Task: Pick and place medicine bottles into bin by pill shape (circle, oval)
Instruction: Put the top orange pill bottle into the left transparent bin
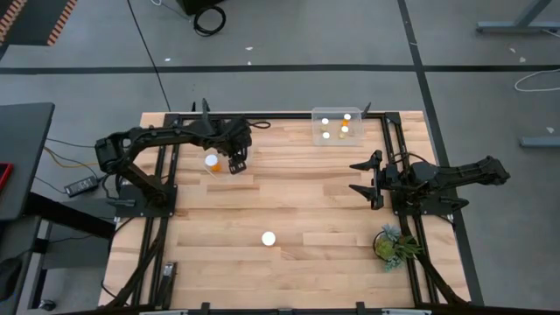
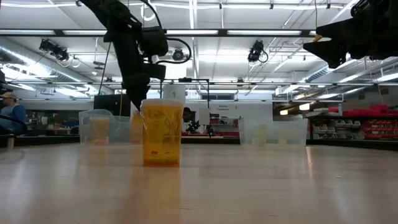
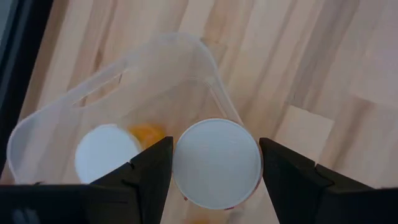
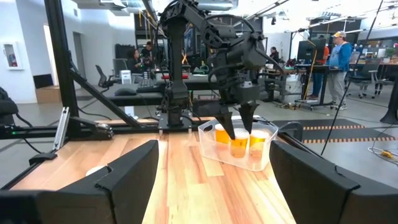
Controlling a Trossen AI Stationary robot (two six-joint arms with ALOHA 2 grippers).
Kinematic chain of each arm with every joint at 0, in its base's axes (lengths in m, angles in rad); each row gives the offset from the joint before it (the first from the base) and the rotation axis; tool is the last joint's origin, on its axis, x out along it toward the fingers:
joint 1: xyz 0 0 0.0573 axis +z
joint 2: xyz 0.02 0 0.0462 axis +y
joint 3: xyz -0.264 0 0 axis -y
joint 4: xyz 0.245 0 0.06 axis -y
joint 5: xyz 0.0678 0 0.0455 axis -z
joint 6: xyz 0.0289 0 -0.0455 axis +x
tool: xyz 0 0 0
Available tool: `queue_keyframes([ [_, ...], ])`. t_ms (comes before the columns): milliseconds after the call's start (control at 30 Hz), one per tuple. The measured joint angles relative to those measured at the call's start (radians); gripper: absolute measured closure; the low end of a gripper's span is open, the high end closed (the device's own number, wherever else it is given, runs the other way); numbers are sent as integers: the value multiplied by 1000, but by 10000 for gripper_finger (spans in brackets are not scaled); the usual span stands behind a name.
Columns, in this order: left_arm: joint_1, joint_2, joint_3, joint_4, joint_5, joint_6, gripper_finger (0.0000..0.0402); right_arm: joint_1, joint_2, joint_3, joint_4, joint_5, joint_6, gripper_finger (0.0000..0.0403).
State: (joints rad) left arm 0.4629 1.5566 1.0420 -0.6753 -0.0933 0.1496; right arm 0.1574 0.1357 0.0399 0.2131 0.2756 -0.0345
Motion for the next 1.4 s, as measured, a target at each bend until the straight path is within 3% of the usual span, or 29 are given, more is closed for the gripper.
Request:
queue_keyframes([
  [233,1,0,-24,60,-52,46,170,0,0,0,0,0,0,89],
  [1200,12,0,-24,80,-42,18,170,0,0,0,-1,0,0,89],
  [1400,12,0,-24,80,-41,20,151,0,0,0,-1,0,0,89],
])
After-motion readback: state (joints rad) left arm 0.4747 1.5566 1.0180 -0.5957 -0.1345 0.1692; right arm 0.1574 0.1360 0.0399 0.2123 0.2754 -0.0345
